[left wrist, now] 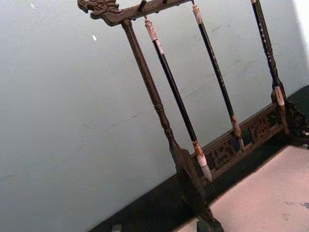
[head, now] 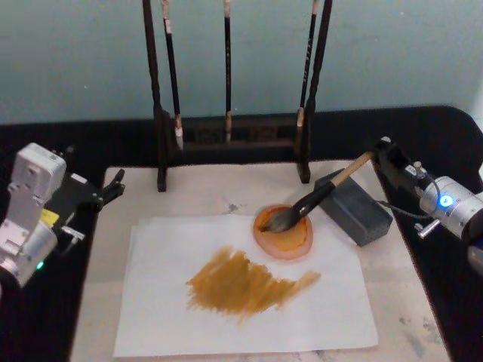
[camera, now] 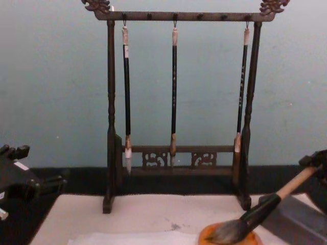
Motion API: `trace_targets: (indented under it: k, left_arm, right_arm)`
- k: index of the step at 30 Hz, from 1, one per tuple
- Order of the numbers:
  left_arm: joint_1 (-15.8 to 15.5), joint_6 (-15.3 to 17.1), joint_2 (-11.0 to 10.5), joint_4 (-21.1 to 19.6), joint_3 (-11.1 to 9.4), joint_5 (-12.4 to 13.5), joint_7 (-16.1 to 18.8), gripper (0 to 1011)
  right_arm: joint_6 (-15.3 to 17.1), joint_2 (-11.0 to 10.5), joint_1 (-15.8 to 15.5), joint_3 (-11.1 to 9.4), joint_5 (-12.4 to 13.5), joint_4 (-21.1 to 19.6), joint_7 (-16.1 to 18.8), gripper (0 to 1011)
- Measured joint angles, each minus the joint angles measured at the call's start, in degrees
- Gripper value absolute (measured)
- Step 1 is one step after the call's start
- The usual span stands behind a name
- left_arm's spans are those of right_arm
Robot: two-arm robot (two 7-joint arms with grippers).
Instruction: Pick up the brush from the inkstone, write on the paper, then place the brush back to its original position.
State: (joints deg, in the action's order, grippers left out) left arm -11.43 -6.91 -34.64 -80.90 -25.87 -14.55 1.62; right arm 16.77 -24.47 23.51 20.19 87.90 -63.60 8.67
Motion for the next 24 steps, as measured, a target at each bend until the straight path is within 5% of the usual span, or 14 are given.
trace_targets:
  k: [18, 24]
  left_arm:
    - [0.00, 0.00, 0.00, 0.00, 0.00, 0.00, 0.00, 1010]
    - [0.00, 0.00, 0.00, -0.01, 0.00, 0.00, 0.00, 1010]
  right_arm:
    - [-0.38, -0.40, 0.09, 0.62, 0.65, -0.15, -0.23, 176]
    - [-0.35, -0.36, 0.06, 0.53, 0.65, -0.16, -0.22, 325]
